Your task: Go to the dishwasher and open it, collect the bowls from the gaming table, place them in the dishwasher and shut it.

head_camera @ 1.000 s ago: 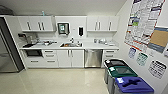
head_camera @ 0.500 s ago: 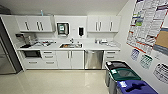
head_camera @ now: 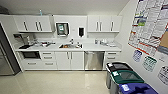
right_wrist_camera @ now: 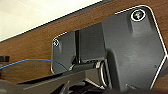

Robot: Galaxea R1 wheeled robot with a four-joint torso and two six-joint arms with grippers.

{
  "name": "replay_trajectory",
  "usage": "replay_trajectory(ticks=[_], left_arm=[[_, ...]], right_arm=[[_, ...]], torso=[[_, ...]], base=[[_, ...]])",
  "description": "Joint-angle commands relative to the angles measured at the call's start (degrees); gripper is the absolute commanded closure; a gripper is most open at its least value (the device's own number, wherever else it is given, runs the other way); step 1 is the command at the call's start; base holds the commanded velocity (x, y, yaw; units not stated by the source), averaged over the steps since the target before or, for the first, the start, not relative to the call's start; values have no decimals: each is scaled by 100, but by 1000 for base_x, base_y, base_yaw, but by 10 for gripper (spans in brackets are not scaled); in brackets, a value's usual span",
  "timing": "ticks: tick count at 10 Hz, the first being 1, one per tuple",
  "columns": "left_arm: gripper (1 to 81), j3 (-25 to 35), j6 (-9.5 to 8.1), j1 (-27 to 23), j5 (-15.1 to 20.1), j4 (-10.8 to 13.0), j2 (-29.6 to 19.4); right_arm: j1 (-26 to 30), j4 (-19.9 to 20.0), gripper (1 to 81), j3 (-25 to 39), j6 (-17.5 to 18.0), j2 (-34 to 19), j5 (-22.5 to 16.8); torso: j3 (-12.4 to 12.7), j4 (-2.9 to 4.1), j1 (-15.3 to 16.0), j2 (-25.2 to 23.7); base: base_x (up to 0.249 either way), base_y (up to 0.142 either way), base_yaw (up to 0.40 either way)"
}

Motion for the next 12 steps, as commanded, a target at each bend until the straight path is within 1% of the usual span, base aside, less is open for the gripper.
replay_trajectory(ticks=[1, 3, 12], left_arm=[[10, 111, 28, -292, 287, -44, -104], [10, 111, 28, -292, 217, -62, -122], [10, 111, 28, -300, 217, -62, -131]], right_arm=[[293, 11, 10, 155, -8, -99, -316], [293, 11, 10, 164, -8, -90, -316], [293, 11, 10, 173, -17, -81, -334]], torso=[[0, 0, 0, 0], [0, 0, 2, 0], [0, 0, 0, 0]], base=[[121, 0, 0], [109, 0, 0], [107, 0, 0]])
